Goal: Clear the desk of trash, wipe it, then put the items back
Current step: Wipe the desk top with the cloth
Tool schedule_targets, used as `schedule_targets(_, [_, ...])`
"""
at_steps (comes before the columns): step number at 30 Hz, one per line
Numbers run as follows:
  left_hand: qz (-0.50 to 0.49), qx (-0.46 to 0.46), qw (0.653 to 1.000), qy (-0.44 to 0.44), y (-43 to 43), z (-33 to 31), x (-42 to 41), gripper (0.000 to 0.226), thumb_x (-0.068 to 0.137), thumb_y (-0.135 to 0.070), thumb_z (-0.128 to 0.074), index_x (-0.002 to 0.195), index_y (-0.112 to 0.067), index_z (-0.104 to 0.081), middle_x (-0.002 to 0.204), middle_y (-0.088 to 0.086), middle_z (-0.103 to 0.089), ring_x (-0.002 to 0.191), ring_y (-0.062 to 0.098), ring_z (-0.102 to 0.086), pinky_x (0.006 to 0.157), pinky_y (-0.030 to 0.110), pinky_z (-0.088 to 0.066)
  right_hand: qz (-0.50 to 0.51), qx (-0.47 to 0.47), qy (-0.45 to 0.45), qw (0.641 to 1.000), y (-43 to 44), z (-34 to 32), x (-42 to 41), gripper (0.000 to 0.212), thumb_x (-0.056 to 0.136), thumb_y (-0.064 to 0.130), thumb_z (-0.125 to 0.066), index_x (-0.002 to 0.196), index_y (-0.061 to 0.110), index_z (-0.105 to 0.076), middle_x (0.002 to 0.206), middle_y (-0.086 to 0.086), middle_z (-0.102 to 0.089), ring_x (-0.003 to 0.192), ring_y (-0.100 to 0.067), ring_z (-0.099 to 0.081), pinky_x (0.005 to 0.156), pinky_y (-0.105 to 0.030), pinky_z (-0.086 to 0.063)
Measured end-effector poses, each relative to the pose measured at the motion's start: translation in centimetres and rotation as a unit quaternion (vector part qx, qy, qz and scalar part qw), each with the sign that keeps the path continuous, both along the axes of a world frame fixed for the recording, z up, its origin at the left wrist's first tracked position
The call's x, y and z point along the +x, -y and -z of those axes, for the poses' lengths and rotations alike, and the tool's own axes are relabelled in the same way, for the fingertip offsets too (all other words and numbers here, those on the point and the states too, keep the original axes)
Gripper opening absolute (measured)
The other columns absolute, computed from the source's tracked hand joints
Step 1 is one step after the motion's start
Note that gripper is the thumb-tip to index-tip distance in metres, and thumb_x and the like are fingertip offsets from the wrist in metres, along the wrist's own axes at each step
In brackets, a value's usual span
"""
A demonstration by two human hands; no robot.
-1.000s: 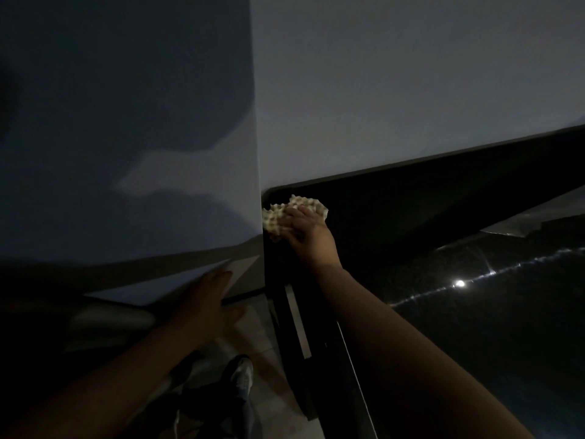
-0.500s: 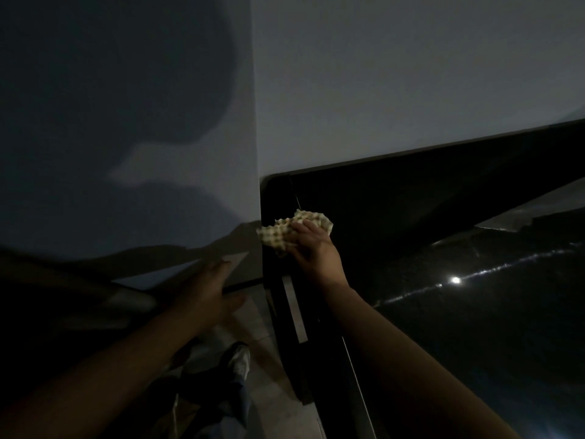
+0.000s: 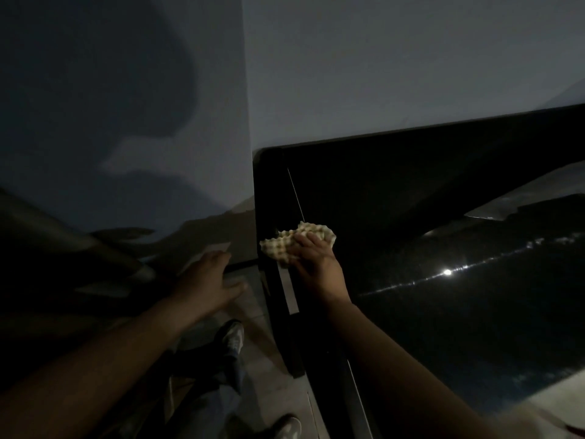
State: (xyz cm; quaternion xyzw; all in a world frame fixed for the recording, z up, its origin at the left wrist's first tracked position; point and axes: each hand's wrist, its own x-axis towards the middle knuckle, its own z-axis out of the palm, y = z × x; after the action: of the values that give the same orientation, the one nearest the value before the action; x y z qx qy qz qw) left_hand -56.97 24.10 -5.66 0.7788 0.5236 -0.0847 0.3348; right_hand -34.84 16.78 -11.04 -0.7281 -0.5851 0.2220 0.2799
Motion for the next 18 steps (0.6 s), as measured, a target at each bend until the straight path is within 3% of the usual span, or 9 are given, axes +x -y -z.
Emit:
schedule_targets(8, [0.004,0.029,1.000,-0.001,4.8,0.1,-0.3,0.076,0.080,-0.050,-0.069,0.140,-0.010,-0.044,0.146,0.012,-0.040,0.133,0.026,-0.040,0.109,0.034,-0.035,-0.005,-0.003,0.011,1.000,5.8,0.0,-0.7,0.030,0.089,0.017,-0.065,0.118,0.015,-0.067,0.140,0.001,-0.052,0.136,-0.015,-0.031,0.111,-0.026,-0.020])
schedule_targets(13, [-0.010,0.038,0.999,0.016,8.3,-0.3,-0.8,0.090,0.067,-0.062,-0.056,0.137,-0.006,-0.047,0.146,0.013,-0.041,0.134,0.025,-0.040,0.111,0.034,-0.032,-0.007,-0.010,0.015,1.000,9.3,0.0,-1.1,0.030,0.091,0.018,-0.063,0.120,0.016,-0.066,0.142,0.003,-0.050,0.139,-0.017,-0.031,0.111,-0.022,-0.016])
schedule_targets(18, [-0.018,0.037,0.999,0.035,12.2,0.0,-1.5,0.072,0.081,-0.040,-0.073,0.138,-0.006,-0.045,0.147,0.012,-0.040,0.136,0.023,-0.037,0.110,0.027,-0.029,-0.002,-0.008,0.013,1.000,12.1,0.4,-1.4,0.028,0.090,0.020,-0.063,0.119,0.018,-0.067,0.142,0.004,-0.050,0.139,-0.016,-0.031,0.110,-0.019,-0.016])
